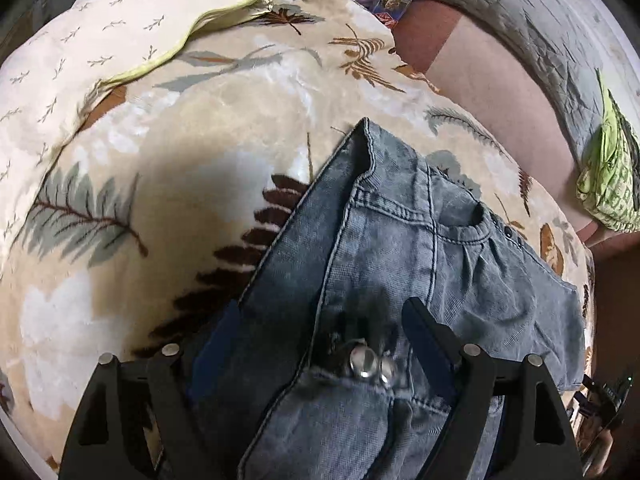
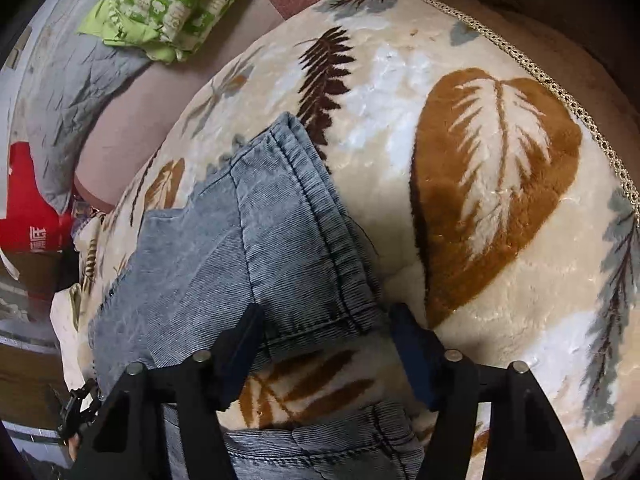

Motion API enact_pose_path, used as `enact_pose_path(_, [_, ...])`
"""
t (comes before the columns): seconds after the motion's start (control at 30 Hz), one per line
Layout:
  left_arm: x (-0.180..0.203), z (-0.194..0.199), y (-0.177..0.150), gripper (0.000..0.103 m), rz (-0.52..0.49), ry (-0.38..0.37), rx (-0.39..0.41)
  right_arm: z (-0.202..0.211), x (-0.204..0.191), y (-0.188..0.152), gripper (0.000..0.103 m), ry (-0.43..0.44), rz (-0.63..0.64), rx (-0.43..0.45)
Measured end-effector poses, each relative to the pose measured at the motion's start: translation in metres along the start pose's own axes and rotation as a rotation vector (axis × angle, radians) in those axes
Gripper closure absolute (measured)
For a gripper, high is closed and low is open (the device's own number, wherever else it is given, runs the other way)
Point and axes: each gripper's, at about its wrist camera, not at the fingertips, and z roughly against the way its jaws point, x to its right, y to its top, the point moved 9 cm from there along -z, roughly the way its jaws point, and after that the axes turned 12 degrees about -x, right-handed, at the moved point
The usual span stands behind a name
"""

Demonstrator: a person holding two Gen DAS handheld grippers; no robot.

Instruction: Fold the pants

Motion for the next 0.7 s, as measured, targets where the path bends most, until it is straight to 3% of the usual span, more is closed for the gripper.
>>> enact_pose_path(0.03, [0.001,0.000,0.001,0.049,-0.012,0.015,-0.004,-0.001,0.001,0.000,0.040,0.000,-0.004,0.001])
enact_pose_path(0.1, [0.003,-0.006,-0.001,0.069,-0.023,-0.004,-0.058,0.002,0.003,-0.003,0.042,-0.011,0.000,0.002])
enact_pose_path(0.17, [-0.001,-0.001,-0.002,0.069,0.000,-0.014,-0.061,0.002,0.002,-0.001,0.043,-0.012,-0.001,0.001])
enact_pose_path(0.27, [-0.005,0.002,-0.010,0.050,0.017,-0.056,-0.085,0.005,0.004,-0.001,0.042,0.006,-0.023,0.009])
enact_pose_path(0.47, [0.001,-0.001,-0.020,0.036,0.010,-0.093,-0.119,0.004,0.005,0.000,0.038,0.029,-0.037,0.014])
enact_pose_path(0.5, [0.003,-0.002,-0.020,0.037,-0.006,-0.076,-0.113,0.004,0.004,0.000,0.038,0.027,-0.038,0.013])
enact_pose_path(0.57, [0.010,-0.004,-0.019,0.069,-0.045,-0.050,-0.106,0.004,0.003,-0.001,0.039,0.018,-0.026,0.011])
enact_pose_path(0.63, [0.013,-0.004,-0.020,0.072,-0.061,-0.024,-0.106,0.001,0.000,0.000,0.043,-0.011,-0.004,0.006])
enact_pose_path(0.67, [0.014,-0.003,-0.020,0.073,-0.066,-0.008,-0.101,0.001,-0.001,0.000,0.055,-0.041,0.011,0.004])
enact_pose_path(0.7, [0.015,-0.001,-0.019,0.074,-0.066,0.005,-0.088,0.001,0.000,-0.001,0.077,-0.087,0.028,0.005])
